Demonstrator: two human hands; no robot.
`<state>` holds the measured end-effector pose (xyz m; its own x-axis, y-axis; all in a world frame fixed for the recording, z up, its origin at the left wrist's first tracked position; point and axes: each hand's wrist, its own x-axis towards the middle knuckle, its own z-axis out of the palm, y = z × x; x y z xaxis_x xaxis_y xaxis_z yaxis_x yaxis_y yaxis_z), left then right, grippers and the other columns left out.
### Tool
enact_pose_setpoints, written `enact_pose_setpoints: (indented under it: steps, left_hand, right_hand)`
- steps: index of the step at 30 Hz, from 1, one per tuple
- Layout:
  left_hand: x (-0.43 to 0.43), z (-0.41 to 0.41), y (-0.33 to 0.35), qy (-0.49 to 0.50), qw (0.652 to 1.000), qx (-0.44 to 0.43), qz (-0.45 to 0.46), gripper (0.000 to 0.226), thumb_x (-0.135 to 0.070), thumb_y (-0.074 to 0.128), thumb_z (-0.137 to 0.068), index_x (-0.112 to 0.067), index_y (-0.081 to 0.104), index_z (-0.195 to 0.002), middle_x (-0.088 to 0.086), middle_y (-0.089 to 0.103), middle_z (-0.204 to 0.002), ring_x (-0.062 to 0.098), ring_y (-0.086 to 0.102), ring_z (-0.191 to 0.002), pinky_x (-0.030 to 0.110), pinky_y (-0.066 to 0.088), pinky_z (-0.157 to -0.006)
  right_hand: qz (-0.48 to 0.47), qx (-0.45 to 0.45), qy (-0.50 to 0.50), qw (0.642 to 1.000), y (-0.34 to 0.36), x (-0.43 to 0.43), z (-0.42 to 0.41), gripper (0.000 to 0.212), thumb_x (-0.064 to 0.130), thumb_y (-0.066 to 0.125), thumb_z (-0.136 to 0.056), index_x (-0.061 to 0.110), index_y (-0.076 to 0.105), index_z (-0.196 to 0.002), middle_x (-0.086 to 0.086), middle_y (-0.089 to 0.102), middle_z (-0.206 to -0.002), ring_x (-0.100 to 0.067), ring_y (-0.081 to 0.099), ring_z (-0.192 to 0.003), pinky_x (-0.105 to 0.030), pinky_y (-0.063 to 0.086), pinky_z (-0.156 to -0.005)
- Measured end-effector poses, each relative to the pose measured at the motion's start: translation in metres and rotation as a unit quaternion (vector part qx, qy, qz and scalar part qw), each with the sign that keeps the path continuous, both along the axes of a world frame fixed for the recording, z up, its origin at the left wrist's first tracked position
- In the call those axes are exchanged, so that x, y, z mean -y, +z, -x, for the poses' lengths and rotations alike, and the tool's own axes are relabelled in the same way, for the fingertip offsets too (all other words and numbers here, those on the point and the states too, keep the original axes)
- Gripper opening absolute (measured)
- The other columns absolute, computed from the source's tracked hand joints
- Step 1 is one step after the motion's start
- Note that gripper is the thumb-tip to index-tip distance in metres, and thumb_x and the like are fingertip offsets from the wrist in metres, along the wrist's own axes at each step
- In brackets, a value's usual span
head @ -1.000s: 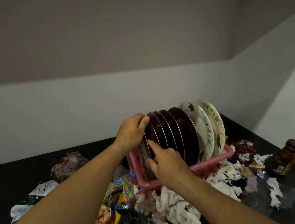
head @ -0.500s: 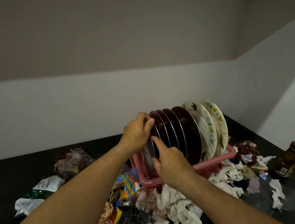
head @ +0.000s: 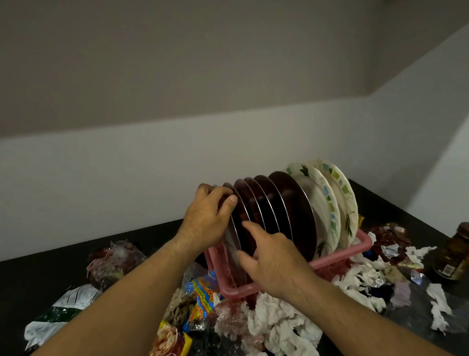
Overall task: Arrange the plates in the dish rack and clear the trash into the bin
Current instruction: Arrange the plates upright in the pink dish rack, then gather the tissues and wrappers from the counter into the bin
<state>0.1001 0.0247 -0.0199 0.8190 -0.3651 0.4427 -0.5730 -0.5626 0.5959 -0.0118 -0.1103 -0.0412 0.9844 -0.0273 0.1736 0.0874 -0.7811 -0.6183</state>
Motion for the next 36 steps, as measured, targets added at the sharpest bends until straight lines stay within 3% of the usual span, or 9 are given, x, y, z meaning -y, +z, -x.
enact_pose_setpoints:
  steps: [4, 9, 12, 17, 20, 24, 27, 30, 36]
  left_hand:
    - [0.000, 0.006, 0.012, 0.044, 0.999, 0.025, 0.013, 0.031, -0.049, 0.044, -0.096, -0.025, 0.059, -0.111, -0.006, 0.043, -0.110, 0.009, 0.055, -0.091, 0.023, 0.045, -0.076]
    - [0.019, 0.031, 0.031, 0.069, 0.989, 0.084, 0.102, 0.023, -0.044, 0.051, -0.094, -0.027, 0.059, -0.081, -0.010, 0.055, -0.087, 0.006, 0.056, -0.075, 0.023, 0.044, -0.063]
    - [0.042, 0.057, 0.035, 0.039, 0.988, 0.093, 0.119, 0.022, -0.040, 0.055, -0.094, -0.029, 0.060, -0.075, -0.009, 0.058, -0.076, 0.006, 0.056, -0.071, 0.017, 0.041, -0.059]
    - [0.082, 0.099, 0.032, 0.010, 0.986, 0.099, 0.134, 0.023, -0.042, 0.055, -0.091, -0.033, 0.059, -0.070, -0.013, 0.057, -0.067, 0.006, 0.056, -0.065, 0.014, 0.038, -0.057]
    - [0.104, 0.119, 0.028, -0.014, 0.989, 0.093, 0.112, 0.020, -0.039, 0.057, -0.092, -0.035, 0.062, -0.073, -0.017, 0.059, -0.072, 0.001, 0.057, -0.068, 0.010, 0.039, -0.058]
    - [0.129, 0.135, 0.028, -0.053, 0.993, 0.086, 0.059, 0.018, -0.036, 0.058, -0.093, -0.026, 0.068, -0.082, -0.016, 0.061, -0.077, 0.000, 0.059, -0.073, 0.020, 0.045, -0.063]
    - [0.144, 0.144, 0.025, -0.089, 0.992, 0.089, 0.011, 0.013, -0.038, 0.057, -0.092, -0.034, 0.064, -0.082, -0.017, 0.060, -0.077, -0.001, 0.057, -0.074, 0.019, 0.043, -0.062]
    - [0.154, 0.154, 0.012, -0.117, 0.991, 0.066, -0.025, 0.014, -0.044, 0.052, -0.092, -0.036, 0.064, -0.090, -0.021, 0.059, -0.084, -0.003, 0.056, -0.079, 0.020, 0.045, -0.067]
    - [0.175, 0.177, -0.021, -0.150, 0.986, 0.047, -0.046, 0.034, -0.047, 0.052, -0.093, -0.028, 0.064, -0.118, -0.018, 0.059, -0.115, -0.001, 0.054, -0.102, 0.023, 0.045, -0.087]
  right_hand:
    - [-0.009, 0.052, -0.002, 0.999, 0.009, 0.016, 0.000, 0.051, 0.042, 0.056, -0.096, 0.029, 0.045, -0.143, 0.006, 0.061, -0.060, -0.007, 0.061, -0.053, -0.035, 0.059, -0.067]
    - [-0.066, 0.115, 0.031, 0.991, 0.016, 0.041, 0.010, 0.038, 0.037, 0.059, -0.096, 0.024, 0.060, -0.131, 0.012, 0.065, -0.064, -0.006, 0.060, -0.051, -0.019, 0.050, -0.051]
    - [-0.081, 0.195, 0.003, 0.977, 0.022, 0.064, 0.020, 0.028, 0.032, 0.062, -0.095, 0.020, 0.069, -0.119, 0.019, 0.064, -0.089, 0.001, 0.062, -0.076, -0.014, 0.051, -0.066]
    - [-0.111, 0.197, -0.017, 0.974, 0.020, 0.119, 0.043, 0.007, 0.029, 0.062, -0.095, 0.027, 0.069, -0.097, 0.018, 0.061, -0.093, 0.004, 0.058, -0.088, -0.011, 0.049, -0.072]
    - [-0.086, 0.167, -0.030, 0.982, 0.018, 0.149, 0.059, 0.006, 0.030, 0.061, -0.095, 0.029, 0.066, -0.094, 0.016, 0.061, -0.094, 0.004, 0.057, -0.088, -0.012, 0.047, -0.070]
    - [-0.053, 0.131, -0.034, 0.989, 0.014, 0.180, 0.085, 0.014, 0.031, 0.062, -0.095, 0.024, 0.069, -0.104, 0.014, 0.057, -0.101, 0.008, 0.055, -0.086, -0.002, 0.043, -0.063]
    - [-0.018, 0.087, -0.042, 0.995, 0.011, 0.197, 0.106, 0.020, 0.035, 0.060, -0.096, 0.024, 0.069, -0.110, 0.017, 0.055, -0.102, 0.007, 0.055, -0.085, -0.006, 0.045, -0.059]
    - [0.000, 0.062, -0.068, 0.996, 0.007, 0.211, 0.129, 0.018, 0.038, 0.058, -0.096, 0.032, 0.067, -0.110, 0.017, 0.057, -0.103, 0.003, 0.055, -0.092, -0.013, 0.042, -0.069]
    - [0.049, -0.028, -0.098, 0.994, -0.006, 0.244, 0.155, 0.033, 0.040, 0.056, -0.096, 0.022, 0.063, -0.124, 0.006, 0.058, -0.123, -0.007, 0.054, -0.109, -0.034, 0.049, -0.096]
